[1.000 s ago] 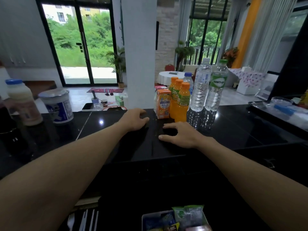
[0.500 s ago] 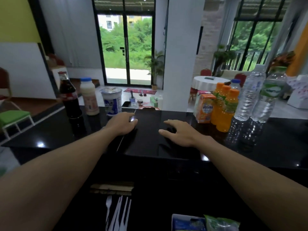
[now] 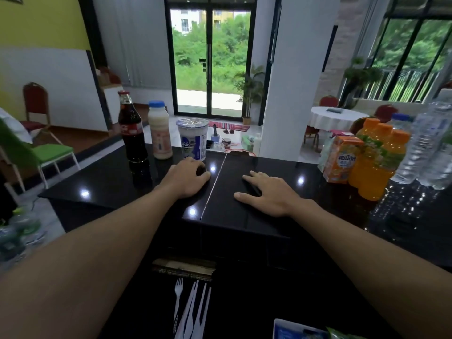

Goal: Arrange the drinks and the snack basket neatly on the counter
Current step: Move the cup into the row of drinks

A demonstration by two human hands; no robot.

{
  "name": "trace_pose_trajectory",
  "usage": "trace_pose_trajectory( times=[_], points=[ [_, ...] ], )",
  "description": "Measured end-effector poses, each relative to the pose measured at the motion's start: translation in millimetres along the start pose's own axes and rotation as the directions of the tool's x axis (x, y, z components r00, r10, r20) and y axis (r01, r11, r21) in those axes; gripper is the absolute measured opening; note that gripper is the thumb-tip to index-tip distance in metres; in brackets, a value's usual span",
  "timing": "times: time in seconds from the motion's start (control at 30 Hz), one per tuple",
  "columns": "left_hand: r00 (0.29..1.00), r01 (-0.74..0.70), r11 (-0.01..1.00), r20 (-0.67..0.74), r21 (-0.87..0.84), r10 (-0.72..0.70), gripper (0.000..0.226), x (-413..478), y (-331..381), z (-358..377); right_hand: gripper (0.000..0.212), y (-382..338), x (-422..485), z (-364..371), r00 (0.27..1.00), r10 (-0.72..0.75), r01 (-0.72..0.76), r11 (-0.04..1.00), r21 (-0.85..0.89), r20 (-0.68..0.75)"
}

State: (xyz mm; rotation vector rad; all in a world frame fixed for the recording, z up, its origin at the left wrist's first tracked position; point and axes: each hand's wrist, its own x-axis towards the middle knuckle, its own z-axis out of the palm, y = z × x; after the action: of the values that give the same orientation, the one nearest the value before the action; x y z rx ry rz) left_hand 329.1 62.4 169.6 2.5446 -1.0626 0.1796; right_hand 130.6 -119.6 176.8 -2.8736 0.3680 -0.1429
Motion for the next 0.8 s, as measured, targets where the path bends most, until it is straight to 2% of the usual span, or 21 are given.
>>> trace_pose_trajectory(
  times=[0.2, 0.3, 0.4, 0.6, 0.67, 0.8],
  points=[
    [1.000, 0.026, 0.999, 0.002, -0.036, -0.026, 0.047, 2, 0, 1, 0.104, 1, 0, 1, 1.000, 0.000, 0.000, 1.000, -0.018, 0.003],
    [0.991, 0.062, 0.976, -0.100, -0.208, -0.084, 0.031, 0, 0, -1, 0.098, 1, -1, 2, 1.000, -0.001, 0.000, 1.000, -0.022, -0.005],
    [0.950, 0.072, 0.948, -0.268, -0.309, -0.159, 0.023, 1, 7, -12, 0.098, 2, 0, 3, 1.000, -0.001, 0.001, 1.000, -0.019, -0.009],
    [0.841, 0.058, 0.981, -0.521, -0.183, -0.146, 0.040, 24, 21, -41, 0.100, 2, -1, 3, 1.000, 0.003, -0.004, 1.000, -0.008, -0.016],
    [0.830, 0.099, 0.984, -0.532, -0.150, -0.165, 0.056, 35, 22, -49, 0.100, 2, -1, 2, 1.000, -0.001, 0.001, 1.000, -0.011, -0.019],
    [0.877, 0.141, 0.980, -0.441, -0.140, -0.189, 0.076, 50, 19, -54, 0.099, 2, 0, 2, 1.000, -0.011, 0.011, 1.000, -0.017, -0.028]
  ],
)
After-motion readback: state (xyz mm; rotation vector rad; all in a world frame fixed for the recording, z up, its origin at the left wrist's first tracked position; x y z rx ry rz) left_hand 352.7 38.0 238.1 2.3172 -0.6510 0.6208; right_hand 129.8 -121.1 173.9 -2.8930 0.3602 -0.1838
